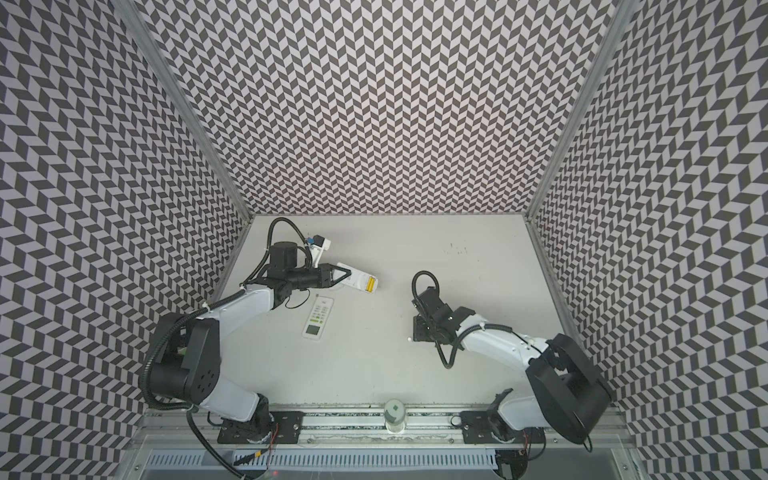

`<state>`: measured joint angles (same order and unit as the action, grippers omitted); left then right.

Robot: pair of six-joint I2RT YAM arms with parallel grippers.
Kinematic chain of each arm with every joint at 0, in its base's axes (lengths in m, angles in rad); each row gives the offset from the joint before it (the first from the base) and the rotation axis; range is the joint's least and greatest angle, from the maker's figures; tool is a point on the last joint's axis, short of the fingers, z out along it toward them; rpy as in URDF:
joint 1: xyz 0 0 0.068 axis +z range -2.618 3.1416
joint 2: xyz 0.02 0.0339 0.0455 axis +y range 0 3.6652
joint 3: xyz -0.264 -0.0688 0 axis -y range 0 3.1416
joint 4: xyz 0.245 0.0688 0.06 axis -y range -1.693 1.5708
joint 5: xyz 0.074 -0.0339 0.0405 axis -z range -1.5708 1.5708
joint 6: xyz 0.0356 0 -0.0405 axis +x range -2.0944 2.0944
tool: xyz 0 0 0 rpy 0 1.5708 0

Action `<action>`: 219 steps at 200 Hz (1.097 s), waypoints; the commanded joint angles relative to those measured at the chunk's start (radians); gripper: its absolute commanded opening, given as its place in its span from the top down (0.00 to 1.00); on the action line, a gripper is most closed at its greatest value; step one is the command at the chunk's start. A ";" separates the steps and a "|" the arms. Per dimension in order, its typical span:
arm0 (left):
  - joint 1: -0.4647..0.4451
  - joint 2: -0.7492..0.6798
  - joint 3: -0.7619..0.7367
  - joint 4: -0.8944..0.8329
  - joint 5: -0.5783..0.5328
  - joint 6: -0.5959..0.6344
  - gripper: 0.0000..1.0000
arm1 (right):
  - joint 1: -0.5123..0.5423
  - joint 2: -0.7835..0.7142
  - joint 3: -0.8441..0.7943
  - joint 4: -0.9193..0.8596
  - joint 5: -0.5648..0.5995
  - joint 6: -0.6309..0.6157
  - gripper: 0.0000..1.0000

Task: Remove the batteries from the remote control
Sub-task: 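Move the right gripper down to the clear screwdriver while the left gripper holds the remote, then close the right gripper on the clear screwdriver's handle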

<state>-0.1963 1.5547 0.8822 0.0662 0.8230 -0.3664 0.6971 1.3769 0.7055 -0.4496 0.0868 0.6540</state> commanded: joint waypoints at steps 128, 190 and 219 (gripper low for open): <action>0.024 -0.041 0.023 -0.020 -0.017 0.058 0.97 | -0.174 0.080 -0.078 0.170 -0.143 -0.072 0.39; 0.028 -0.055 0.016 -0.007 -0.017 0.052 0.97 | -0.177 0.229 0.062 0.219 -0.168 -0.151 0.39; 0.030 -0.048 0.013 -0.005 -0.012 0.052 0.97 | -0.174 0.291 0.122 0.207 -0.183 -0.183 0.39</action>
<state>-0.1738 1.5295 0.8829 0.0334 0.7982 -0.3229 0.5220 1.6142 0.8055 -0.2329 -0.0685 0.5064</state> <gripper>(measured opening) 0.165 0.607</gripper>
